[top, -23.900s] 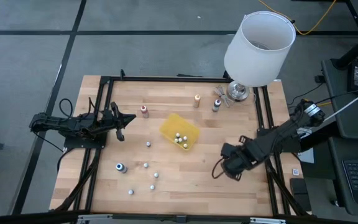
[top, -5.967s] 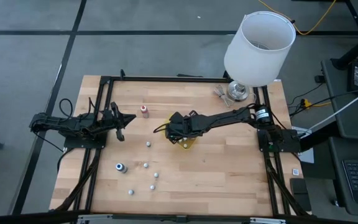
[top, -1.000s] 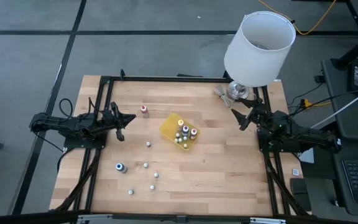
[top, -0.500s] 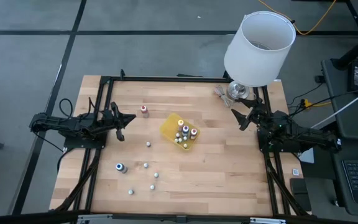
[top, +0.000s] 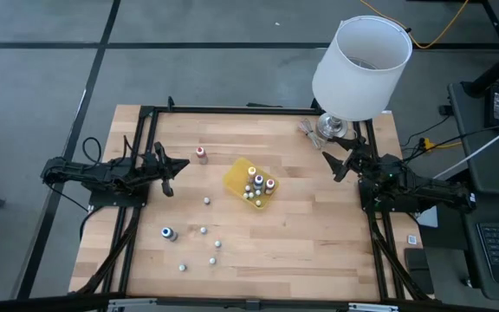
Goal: Pick & Place food coloring
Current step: Put the large orange food coloring bottle into the yellow bin
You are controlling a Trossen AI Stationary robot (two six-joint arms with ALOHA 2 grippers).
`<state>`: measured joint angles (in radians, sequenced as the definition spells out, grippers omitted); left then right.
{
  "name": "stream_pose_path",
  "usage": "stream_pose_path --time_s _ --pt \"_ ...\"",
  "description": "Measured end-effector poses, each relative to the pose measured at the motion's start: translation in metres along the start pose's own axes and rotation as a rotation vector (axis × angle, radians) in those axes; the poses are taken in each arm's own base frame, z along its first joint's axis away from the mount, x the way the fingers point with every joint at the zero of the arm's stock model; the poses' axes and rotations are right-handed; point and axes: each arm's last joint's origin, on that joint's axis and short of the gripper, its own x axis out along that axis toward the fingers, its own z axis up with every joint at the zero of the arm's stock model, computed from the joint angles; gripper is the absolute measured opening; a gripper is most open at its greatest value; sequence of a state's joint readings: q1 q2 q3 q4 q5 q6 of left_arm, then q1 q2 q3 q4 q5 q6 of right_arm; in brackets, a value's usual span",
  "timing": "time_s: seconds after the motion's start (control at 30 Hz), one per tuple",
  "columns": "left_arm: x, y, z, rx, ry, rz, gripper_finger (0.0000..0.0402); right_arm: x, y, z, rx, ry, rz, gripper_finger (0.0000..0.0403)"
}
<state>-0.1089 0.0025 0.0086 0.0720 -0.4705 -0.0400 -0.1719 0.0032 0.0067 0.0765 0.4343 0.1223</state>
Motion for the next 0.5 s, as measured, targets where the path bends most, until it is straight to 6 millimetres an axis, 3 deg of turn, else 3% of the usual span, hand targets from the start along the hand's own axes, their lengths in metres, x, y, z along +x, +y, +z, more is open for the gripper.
stream_pose_path --time_s 0.2,0.5 --pt "0.0000 -0.0001 0.0011 -0.082 -0.011 -0.001 0.0012 0.0000 0.0000 0.0000 0.000 0.000 0.000 0.0381" --pt "-0.0001 -0.0004 0.0035 -0.344 -0.031 -0.016 0.0009 0.0000 0.0000 0.0000 0.000 0.000 0.000 0.0381"
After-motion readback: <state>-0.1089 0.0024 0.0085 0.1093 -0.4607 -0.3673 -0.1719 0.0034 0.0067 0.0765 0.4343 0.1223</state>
